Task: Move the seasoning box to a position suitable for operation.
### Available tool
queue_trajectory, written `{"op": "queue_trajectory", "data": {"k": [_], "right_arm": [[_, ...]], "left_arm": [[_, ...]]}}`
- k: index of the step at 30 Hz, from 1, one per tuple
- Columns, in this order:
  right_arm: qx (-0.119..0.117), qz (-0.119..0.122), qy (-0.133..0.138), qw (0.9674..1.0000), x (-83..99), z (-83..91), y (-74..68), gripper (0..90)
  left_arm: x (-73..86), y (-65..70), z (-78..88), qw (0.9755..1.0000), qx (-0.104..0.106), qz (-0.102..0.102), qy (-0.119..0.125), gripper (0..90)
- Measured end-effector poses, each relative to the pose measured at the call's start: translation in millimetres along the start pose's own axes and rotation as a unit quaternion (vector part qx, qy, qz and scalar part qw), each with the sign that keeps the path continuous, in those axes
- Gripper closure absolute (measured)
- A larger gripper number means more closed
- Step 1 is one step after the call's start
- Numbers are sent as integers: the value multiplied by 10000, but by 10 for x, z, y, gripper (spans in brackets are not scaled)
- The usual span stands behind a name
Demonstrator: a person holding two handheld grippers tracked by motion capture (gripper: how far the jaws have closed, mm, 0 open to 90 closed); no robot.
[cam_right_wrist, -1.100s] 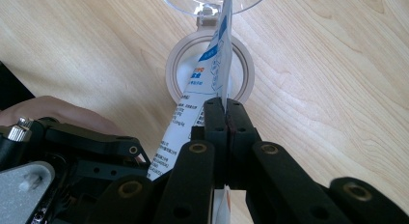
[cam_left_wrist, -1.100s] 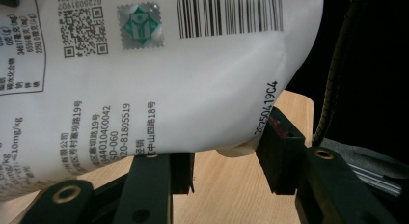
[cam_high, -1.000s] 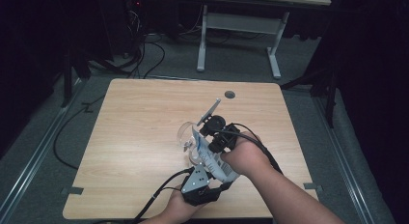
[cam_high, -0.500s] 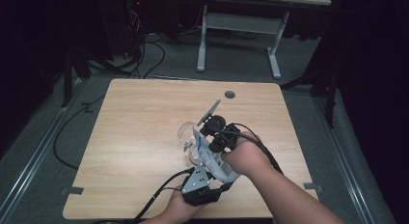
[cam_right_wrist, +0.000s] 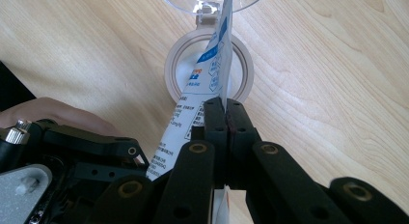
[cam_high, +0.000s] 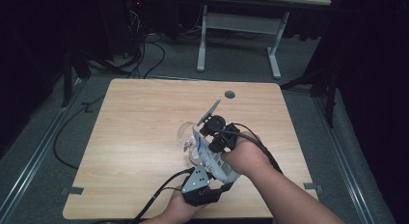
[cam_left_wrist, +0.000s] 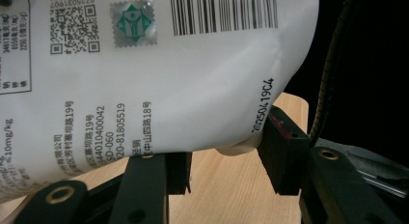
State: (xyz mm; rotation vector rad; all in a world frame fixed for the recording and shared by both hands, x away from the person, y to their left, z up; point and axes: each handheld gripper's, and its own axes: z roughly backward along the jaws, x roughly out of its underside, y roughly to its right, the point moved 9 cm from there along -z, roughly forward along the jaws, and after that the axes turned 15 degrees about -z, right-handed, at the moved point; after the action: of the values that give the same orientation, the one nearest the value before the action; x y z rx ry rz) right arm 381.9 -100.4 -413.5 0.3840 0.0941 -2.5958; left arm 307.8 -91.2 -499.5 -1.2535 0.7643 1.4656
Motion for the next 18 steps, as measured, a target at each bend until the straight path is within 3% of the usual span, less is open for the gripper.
{"op": "queue_trajectory", "data": {"k": [18], "right_arm": [[0, 19, 3, 10000, -18, -1, 0, 900]], "left_arm": [[-10, -9, 4, 10000, 5, 24, 24, 582]]}}
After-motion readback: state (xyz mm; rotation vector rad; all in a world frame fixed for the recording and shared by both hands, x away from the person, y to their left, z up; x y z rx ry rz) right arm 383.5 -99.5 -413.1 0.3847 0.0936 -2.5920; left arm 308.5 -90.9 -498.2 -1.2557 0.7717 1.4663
